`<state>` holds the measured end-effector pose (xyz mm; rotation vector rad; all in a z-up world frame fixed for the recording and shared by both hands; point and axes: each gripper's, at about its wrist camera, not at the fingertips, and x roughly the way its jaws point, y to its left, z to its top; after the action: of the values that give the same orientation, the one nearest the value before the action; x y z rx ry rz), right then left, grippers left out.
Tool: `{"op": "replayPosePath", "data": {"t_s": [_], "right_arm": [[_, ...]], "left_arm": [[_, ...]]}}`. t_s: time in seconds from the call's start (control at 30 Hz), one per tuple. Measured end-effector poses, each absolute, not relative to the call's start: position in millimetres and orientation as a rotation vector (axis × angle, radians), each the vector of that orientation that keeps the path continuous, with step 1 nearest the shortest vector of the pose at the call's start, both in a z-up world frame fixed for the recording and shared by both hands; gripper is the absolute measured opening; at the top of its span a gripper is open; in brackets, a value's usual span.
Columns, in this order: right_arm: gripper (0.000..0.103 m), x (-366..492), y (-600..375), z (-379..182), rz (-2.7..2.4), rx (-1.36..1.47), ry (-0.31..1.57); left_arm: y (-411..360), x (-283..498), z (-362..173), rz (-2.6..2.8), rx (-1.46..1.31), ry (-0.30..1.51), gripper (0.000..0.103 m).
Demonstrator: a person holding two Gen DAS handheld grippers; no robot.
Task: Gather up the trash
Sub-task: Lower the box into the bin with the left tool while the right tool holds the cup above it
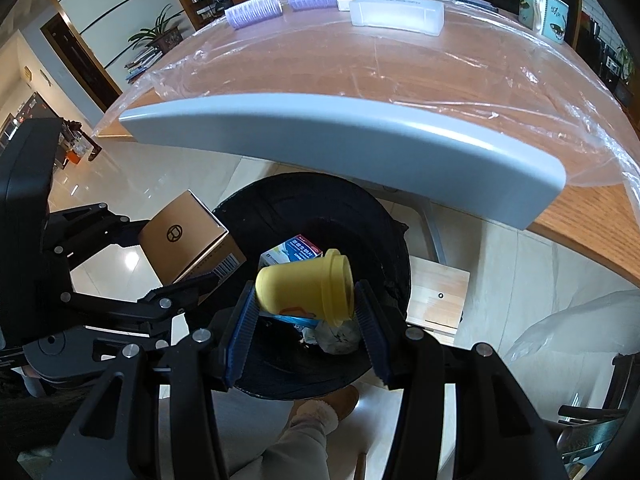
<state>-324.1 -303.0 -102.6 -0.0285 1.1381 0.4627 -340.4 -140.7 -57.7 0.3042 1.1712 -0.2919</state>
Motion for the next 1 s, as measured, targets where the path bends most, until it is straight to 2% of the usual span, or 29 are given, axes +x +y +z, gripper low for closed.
{"op": "replayPosePath", "data": {"t_s": [1.0], "right_arm": [[0.049,-316.4,-291.3,-122.3,0.450,-0.057,1.183]], "left_arm": [[-146.6,-332.8,-73.1,-0.290,0.347,1.202,0.059]]}}
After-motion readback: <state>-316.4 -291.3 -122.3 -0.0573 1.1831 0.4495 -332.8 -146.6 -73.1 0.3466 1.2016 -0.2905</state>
